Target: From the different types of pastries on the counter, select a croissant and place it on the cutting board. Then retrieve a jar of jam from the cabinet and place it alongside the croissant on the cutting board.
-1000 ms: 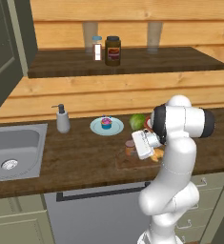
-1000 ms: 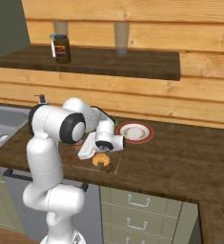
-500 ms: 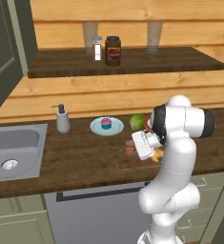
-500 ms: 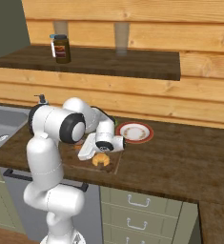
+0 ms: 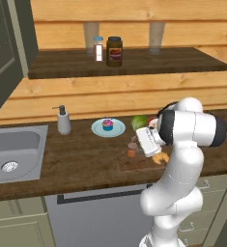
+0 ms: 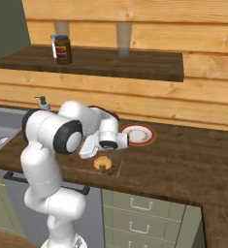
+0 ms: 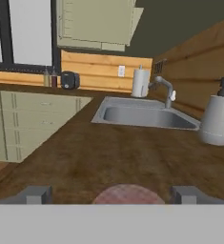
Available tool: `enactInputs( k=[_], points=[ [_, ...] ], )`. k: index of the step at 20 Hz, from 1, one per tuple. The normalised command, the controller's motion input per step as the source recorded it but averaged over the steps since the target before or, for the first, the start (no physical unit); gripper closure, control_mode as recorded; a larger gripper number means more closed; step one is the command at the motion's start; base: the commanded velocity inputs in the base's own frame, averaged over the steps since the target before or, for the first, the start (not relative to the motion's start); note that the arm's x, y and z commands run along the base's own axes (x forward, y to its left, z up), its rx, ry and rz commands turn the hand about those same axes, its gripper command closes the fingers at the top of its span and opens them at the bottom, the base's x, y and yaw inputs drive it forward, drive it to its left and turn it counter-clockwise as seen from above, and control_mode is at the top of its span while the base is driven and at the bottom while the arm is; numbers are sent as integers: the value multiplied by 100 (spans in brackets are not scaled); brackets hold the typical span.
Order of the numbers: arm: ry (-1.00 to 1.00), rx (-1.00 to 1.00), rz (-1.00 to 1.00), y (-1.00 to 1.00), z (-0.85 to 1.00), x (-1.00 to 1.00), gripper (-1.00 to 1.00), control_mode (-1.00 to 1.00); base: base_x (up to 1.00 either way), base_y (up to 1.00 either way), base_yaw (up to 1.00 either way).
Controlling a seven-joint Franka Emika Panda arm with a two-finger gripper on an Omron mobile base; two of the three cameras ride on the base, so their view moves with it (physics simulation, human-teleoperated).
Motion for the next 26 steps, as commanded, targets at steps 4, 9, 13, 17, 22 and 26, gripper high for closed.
enactInputs(
  k=[4,9,13,17,22,26],
  points=[
    [0,-1,0,0,86,-26,-100,-100,0,0,0],
    [0,-1,0,0,71,-43,-100,-100,0,0,0],
    [0,0,0,0,57,-77,-100,-100,0,0,0],
    [0,0,0,0,64,-94,-100,-100,0,0,0],
    [0,0,0,0,78,-84,-100,-100,0,0,0],
    [0,-1,0,0,82,-72,-100,-100,0,0,0]
  ],
)
